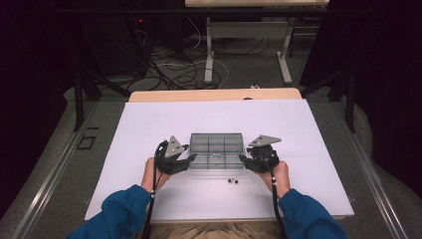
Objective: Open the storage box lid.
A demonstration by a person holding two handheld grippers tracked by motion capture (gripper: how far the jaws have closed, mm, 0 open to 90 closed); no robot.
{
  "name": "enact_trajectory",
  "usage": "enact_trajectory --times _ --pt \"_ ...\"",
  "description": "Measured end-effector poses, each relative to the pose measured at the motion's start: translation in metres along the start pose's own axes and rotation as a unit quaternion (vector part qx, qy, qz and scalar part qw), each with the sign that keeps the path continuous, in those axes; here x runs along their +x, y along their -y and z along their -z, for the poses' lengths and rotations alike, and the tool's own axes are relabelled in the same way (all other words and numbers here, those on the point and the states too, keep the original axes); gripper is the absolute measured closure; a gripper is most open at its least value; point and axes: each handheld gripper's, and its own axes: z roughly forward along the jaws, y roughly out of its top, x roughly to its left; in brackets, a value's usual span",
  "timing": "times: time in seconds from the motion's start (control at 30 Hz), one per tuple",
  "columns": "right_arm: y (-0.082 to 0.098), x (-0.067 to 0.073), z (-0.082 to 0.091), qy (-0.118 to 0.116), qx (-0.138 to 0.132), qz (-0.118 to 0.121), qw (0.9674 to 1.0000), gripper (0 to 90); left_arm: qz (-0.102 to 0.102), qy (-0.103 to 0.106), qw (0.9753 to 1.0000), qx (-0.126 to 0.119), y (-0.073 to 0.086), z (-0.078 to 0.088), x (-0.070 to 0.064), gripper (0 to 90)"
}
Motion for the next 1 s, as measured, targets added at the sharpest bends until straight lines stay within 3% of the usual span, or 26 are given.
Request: enact_trajectory --times 0.23,0.63,0.77,0.83,1.0 --pt "-0.003 0.002 0.000 0.006 -0.005 0.008 0.9999 59.6 -0.009 -0.004 0.9999 -0.004 -0.004 -0.002 0.002 52.8" --pt "-0.007 0.001 0.002 0.010 -0.021 0.016 0.9996 62.2 0.002 -0.001 0.9999 -0.012 -0.006 0.000 0.007 58.2" --pt "-0.009 0.000 0.003 0.009 -0.025 0.016 0.9995 62.8 0.003 0.001 0.9998 -0.019 -0.007 0.001 0.009 59.7" --pt "-0.011 0.000 0.003 0.010 -0.026 0.017 0.9995 63.1 -0.006 -0.002 0.9998 -0.018 -0.009 0.003 0.010 60.8" --pt "-0.015 -0.002 0.004 0.010 -0.036 0.016 0.9992 63.8 -0.001 0.001 0.9997 -0.024 -0.011 0.005 0.013 62.7"
